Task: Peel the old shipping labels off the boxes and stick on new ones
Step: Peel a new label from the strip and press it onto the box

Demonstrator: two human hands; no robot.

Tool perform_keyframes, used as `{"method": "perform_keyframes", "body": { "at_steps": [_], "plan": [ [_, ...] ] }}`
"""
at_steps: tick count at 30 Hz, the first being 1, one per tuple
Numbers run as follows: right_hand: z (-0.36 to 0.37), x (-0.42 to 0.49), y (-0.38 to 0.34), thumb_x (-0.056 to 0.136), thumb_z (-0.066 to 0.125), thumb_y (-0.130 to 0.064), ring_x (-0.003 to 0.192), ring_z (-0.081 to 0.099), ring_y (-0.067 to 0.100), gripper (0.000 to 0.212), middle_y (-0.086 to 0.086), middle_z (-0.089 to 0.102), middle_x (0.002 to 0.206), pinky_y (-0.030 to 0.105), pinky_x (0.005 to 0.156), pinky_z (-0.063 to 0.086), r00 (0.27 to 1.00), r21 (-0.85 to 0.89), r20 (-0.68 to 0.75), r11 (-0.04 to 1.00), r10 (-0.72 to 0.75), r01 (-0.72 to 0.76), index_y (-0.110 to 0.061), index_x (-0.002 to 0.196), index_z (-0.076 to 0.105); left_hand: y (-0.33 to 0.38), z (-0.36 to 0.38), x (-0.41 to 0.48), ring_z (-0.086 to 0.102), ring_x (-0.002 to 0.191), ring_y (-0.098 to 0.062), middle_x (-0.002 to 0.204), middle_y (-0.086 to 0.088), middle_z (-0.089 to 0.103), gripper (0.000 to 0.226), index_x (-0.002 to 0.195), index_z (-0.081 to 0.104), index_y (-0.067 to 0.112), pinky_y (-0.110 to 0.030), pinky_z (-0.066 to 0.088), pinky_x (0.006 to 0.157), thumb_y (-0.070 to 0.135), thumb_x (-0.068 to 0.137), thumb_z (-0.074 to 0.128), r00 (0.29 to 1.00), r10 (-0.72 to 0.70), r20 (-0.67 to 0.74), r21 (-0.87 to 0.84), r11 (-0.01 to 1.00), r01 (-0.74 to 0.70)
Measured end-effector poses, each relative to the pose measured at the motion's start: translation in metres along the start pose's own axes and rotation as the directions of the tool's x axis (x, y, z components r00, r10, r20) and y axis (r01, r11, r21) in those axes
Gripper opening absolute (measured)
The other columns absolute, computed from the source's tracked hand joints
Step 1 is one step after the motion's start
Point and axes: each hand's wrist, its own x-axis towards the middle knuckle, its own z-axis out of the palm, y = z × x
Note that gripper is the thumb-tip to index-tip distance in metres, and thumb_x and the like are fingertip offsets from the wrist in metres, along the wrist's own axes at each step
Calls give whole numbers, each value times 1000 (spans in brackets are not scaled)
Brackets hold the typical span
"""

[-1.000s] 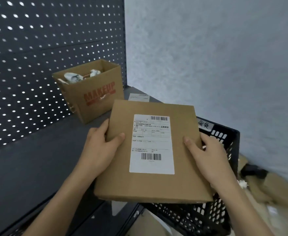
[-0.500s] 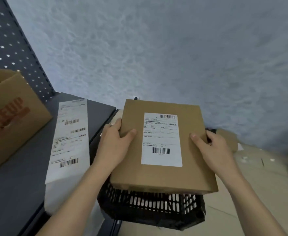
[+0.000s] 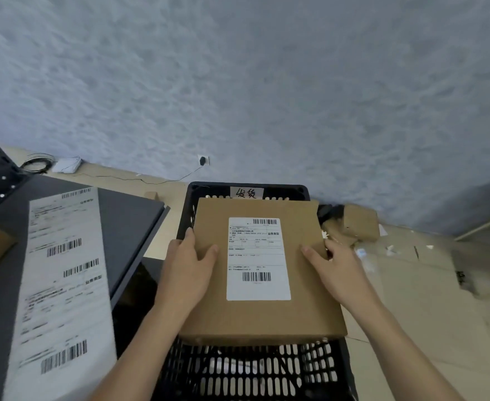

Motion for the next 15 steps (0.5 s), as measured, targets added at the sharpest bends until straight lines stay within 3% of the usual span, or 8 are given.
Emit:
{"method": "perform_keyframes", "body": {
  "at_steps": [3, 7, 15],
  "plan": [
    [5, 14, 2, 87, 59, -57, 82, 61, 13, 31, -2, 63, 91, 30, 65, 48, 999, -10, 48, 1000, 4, -4, -26, 82, 63, -5, 4, 6, 49, 102, -13, 127, -2, 45, 66, 154, 26, 23, -32, 47, 85, 47, 97, 49, 999, -43, 3, 2, 999, 43],
    [14, 28, 10, 70, 50, -78, 93, 65, 15, 57, -6, 66, 101, 40, 81, 56, 993, -14, 108, 999, 40, -39, -31, 96, 67, -11, 5, 14, 55, 108, -20, 126, -4, 48, 63, 149, 34, 22, -43, 53, 91, 50, 95, 49, 995, -97, 16, 19, 995, 97],
    [16, 37, 17, 72, 49, -79, 93, 65, 12, 58, -7, 68, 103, 39, 81, 57, 987, -37, 149, 998, 54, -49, -31, 101, 66, -6, 15, 16, 47, 124, -23, 138, -5, 41, 71, 157, 14, 22, -36, 44, 92, 46, 99, 46, 994, -109, -3, 39, 993, 109]
  ]
}}
